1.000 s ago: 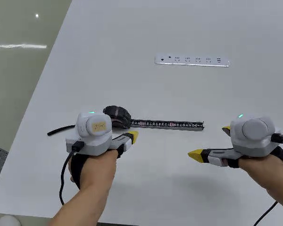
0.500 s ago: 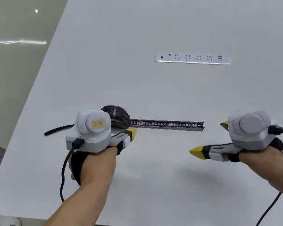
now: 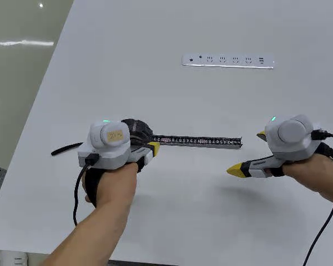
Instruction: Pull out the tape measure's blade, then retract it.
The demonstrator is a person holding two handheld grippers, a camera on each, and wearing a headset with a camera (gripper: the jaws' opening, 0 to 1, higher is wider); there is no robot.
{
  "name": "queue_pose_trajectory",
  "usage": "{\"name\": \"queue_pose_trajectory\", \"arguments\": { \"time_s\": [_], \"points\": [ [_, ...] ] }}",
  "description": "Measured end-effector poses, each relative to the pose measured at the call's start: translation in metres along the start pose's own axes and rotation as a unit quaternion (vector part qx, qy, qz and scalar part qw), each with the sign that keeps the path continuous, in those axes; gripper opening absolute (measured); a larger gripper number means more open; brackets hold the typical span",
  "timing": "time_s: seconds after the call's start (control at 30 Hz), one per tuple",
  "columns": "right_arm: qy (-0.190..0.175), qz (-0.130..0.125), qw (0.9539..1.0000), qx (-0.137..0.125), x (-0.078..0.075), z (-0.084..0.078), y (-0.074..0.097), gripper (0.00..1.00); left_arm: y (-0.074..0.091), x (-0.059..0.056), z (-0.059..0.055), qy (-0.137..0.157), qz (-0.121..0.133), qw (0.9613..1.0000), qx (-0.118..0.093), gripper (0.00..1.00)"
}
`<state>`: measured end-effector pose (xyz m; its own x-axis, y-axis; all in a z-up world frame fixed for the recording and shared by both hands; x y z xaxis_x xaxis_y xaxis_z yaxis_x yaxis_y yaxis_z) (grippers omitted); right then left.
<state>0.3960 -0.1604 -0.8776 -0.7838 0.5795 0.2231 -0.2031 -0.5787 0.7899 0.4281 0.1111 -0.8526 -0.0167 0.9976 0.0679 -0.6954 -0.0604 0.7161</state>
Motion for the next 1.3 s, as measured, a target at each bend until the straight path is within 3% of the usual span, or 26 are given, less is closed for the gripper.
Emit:
{"name": "queue_pose_trajectory", "arguments": {
  "time_s": [0.43, 0.67, 1.1, 1.3],
  "points": [
    [0.036, 0.023, 0.9986, 0.033, -0.017, -0.007, -0.008, 0.76, -0.009, -0.003, 0.003, 0.004, 0.005, 1.0000, 0.005, 0.77],
    [0.066, 0.039, 0.9955, 0.055, -0.023, -0.011, -0.012, 0.72, -0.018, -0.004, 0.006, 0.010, 0.009, 0.9999, 0.007, 0.77],
    [0.126, 0.066, 0.9851, 0.097, -0.037, -0.012, -0.019, 0.68, -0.033, -0.003, 0.009, 0.026, 0.015, 0.9995, 0.013, 0.75],
    [0.155, 0.079, 0.9779, 0.116, -0.039, -0.011, -0.021, 0.65, -0.040, -0.001, 0.009, 0.034, 0.019, 0.9992, 0.014, 0.75]
  ]
}}
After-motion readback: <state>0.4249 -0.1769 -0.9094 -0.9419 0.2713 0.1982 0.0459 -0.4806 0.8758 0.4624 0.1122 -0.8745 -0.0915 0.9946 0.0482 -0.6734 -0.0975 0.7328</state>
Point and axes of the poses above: the centre of the closed fingertips' face, and the gripper's own axes: y roughly backward along the fingers, x roughly to its left, z roughly out of its top, the point moved 1 cm from there along y, roughly backward along the fingers, and after that the axes turned 12 degrees about z, right-handed, at the moved point
